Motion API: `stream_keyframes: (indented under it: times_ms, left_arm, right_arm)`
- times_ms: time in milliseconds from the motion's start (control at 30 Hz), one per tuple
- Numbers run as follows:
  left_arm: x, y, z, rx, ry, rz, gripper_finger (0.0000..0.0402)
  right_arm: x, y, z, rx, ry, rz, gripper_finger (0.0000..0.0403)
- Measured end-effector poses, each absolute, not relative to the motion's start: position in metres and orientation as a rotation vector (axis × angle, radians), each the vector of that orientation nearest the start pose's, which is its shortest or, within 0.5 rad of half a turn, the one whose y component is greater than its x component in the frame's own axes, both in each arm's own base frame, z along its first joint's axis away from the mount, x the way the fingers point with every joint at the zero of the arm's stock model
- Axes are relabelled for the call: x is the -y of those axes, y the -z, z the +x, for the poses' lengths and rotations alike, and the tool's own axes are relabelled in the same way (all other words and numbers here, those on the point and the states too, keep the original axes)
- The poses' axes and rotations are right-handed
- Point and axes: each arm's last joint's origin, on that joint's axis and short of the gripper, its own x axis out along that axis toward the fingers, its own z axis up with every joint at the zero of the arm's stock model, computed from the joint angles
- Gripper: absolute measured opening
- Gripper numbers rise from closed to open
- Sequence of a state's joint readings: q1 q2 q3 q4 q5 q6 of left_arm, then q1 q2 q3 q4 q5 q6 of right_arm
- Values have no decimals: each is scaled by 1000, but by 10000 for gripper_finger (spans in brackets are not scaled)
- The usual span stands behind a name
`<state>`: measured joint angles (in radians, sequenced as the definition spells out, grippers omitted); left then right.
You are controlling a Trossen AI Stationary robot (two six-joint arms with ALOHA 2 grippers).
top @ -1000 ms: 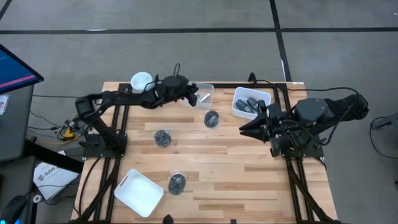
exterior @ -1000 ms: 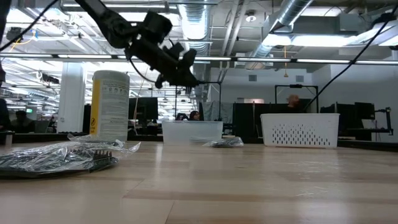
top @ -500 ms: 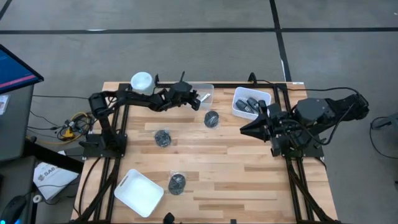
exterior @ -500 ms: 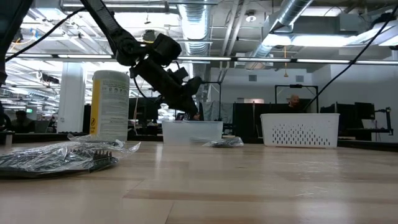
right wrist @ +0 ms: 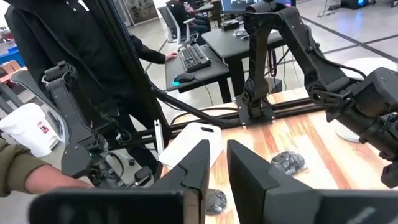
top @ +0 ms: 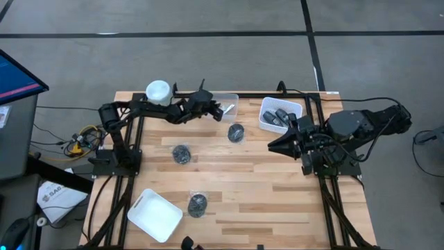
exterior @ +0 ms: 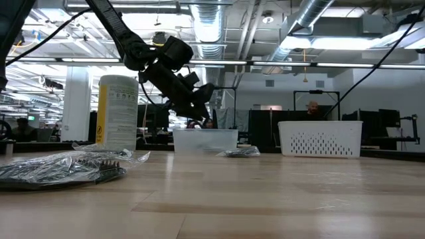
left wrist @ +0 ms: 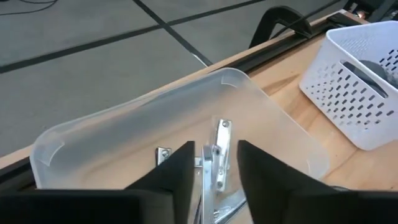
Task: Pick & Place Travel size toiletries
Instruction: Put the silver nail cutter into the transparent bin, then put the black hairbrush into the white bin
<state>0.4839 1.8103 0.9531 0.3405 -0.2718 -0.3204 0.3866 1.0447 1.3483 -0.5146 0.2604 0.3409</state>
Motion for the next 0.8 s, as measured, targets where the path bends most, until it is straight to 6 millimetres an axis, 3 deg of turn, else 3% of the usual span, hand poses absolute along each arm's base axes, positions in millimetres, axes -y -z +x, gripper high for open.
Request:
stream_keyframes:
  times_ms: [167, 267, 400, 533, 667, 800]
  left_arm:
    - [-180, -167, 325, -401, -818, -362, 177]
    - [-176, -178, 325, -356, -801, -407, 203]
    - [-163, -208, 323, -275, -745, -392, 214]
    - [-148, -243, 316, -183, -696, -354, 209]
    - [-129, -274, 308, -101, -640, -323, 203]
    - [-110, -293, 304, -61, -577, -268, 209]
  right_arm:
    - [-68, -443, 185, -213, -93, 274, 58]
    - [-70, -455, 177, -112, -159, 241, 58]
    - [-58, -481, 132, 86, -229, 119, 41]
    - [-34, -487, 77, 177, -260, 71, 7]
    - [-14, -467, 37, 256, -277, 44, 8]
    - [-9, -421, 29, 287, -271, 51, 3]
